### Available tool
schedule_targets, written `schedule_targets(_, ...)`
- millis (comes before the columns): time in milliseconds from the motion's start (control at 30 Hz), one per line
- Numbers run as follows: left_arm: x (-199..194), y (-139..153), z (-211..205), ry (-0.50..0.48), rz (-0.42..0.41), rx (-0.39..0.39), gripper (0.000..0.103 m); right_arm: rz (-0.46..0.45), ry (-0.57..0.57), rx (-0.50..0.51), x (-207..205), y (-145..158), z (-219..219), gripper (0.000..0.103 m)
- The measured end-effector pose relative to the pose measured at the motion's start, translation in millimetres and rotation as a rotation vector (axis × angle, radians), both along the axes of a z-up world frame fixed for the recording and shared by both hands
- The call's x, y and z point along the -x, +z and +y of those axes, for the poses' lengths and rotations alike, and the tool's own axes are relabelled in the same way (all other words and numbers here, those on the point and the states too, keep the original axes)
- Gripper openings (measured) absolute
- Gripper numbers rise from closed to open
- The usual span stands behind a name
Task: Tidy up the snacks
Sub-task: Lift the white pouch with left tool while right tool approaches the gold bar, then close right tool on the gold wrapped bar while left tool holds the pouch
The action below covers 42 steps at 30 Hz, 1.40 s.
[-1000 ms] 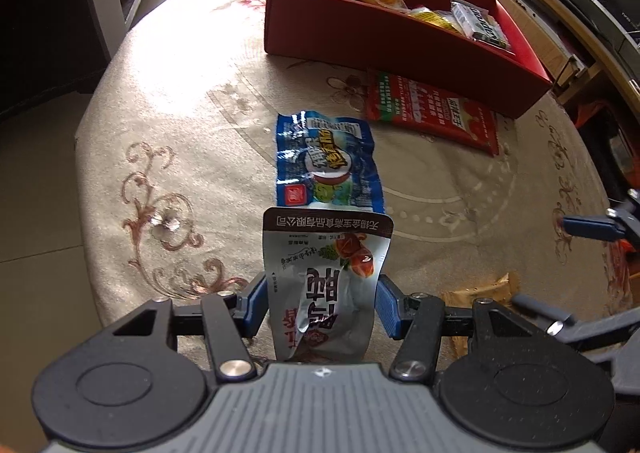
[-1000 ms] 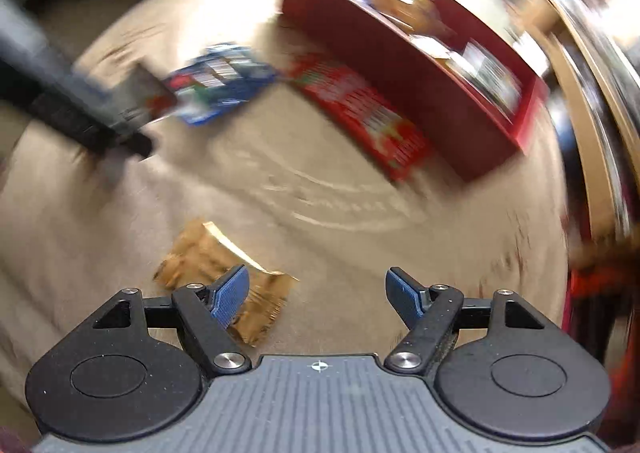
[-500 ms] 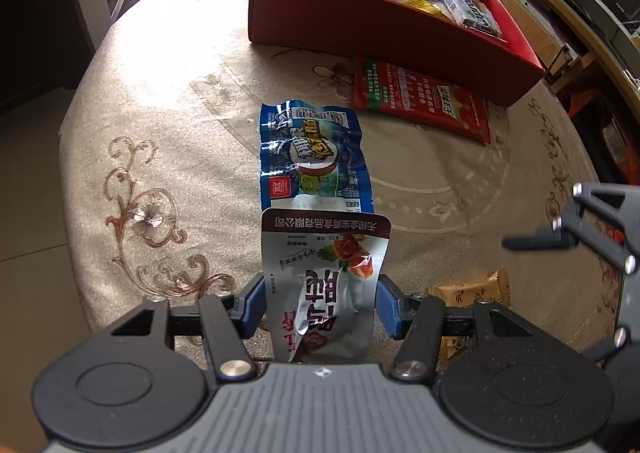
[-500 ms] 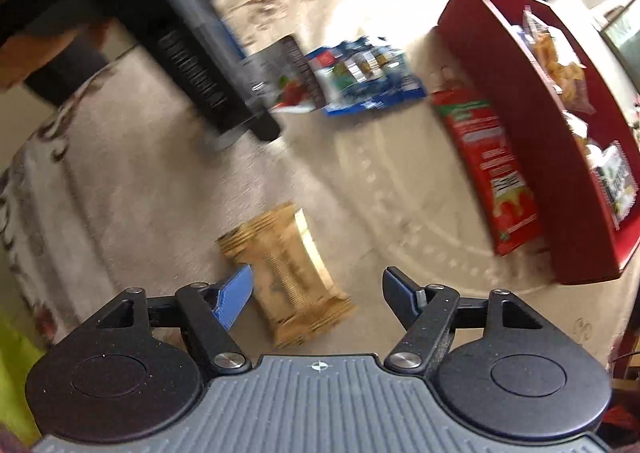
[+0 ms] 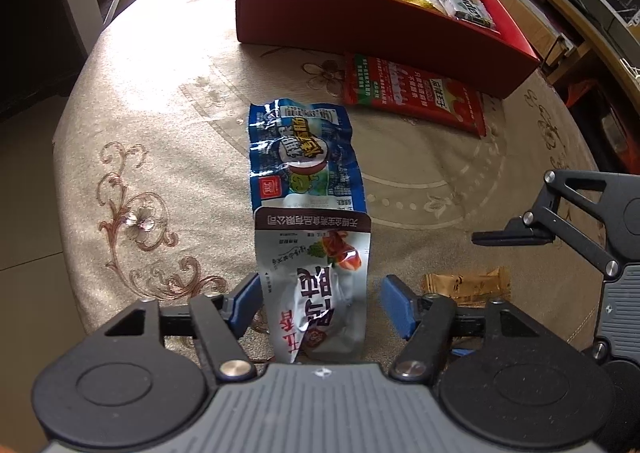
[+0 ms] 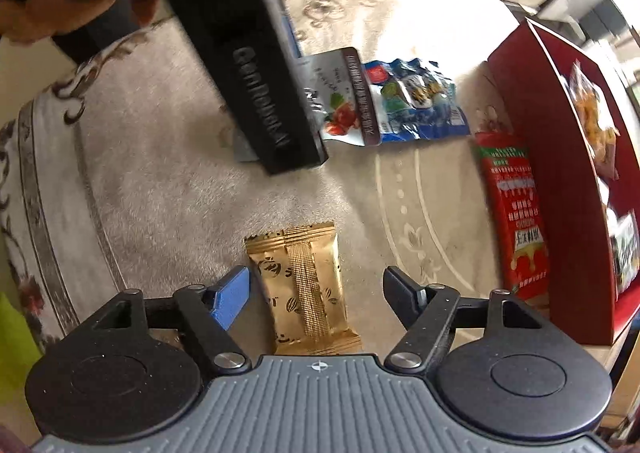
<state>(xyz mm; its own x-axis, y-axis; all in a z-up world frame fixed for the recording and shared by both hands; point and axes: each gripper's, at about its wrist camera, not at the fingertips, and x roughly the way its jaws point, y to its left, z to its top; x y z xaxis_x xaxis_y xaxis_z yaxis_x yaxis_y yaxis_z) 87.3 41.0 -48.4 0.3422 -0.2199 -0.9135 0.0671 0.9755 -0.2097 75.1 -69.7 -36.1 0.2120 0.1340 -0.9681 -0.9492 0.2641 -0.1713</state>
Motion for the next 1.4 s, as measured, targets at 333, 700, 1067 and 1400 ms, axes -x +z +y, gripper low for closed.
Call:
schedule_targets(333, 2.5, -0.7, -9.6, -0.017, -0.010, -0.041, 0.069, 0.034, -0.443, -0.152, 15.5, 3.2, -23.7, 0.046)
schedule_targets(700, 4.8, -4.5, -25.7, -0.007, -0.062, -0.145, 0.070, -0.045, -0.738, -0.214, 5.3, 0.4, -51.7, 0.057)
schedule_targets(1067, 12.8, -8.3, -27.7, 0.006, -0.117, -0.202, 0.079, 0.025, -0.874, -0.217, -16.5, -15.8, -61.6, 0.103)
schedule_targets(1400, 13.0, -14.9, -22.7, 0.039, -0.121, -0.188, 0.101, 0.062, -0.888, -0.199, -29.8, -16.9, -68.9, 0.103)
